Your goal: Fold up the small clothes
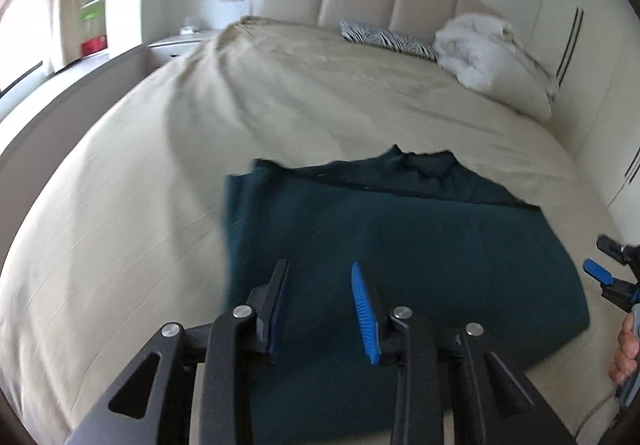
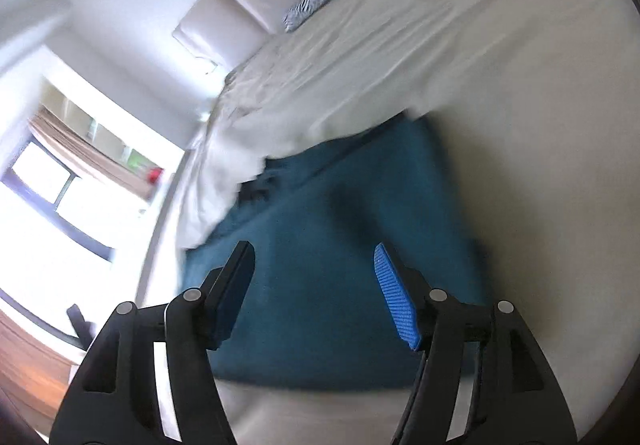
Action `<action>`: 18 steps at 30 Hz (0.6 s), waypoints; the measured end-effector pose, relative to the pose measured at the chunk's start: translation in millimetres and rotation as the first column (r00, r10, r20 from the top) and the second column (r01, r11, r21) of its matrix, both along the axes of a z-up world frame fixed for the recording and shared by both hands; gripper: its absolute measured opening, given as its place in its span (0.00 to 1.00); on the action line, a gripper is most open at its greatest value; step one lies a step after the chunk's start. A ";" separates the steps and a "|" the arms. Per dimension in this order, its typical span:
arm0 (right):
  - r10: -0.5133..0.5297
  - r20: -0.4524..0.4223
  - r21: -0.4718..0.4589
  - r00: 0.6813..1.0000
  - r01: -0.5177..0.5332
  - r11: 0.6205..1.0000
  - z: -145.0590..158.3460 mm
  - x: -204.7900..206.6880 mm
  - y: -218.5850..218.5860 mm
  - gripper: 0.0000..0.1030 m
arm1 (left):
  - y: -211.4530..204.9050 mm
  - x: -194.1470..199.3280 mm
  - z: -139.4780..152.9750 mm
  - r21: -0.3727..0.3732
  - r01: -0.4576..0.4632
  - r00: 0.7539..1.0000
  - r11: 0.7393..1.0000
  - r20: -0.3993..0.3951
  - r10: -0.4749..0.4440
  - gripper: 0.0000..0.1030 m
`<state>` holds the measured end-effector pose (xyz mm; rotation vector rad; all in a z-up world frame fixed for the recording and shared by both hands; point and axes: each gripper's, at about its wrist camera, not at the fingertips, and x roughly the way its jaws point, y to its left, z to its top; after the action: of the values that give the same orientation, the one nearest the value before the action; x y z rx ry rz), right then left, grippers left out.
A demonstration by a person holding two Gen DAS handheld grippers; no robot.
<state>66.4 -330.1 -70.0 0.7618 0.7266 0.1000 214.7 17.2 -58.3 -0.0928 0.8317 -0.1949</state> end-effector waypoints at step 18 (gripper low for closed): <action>0.002 0.021 0.269 1.000 -0.007 0.963 -73.2 124.3 -0.5 0.50 | -26.5 68.2 -60.0 0.120 0.017 0.999 0.993 -0.048 -0.011 0.39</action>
<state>190.6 -330.6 -143.2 1.0177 0.7031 0.2140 282.9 -9.3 -118.3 0.0215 0.8899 -0.1561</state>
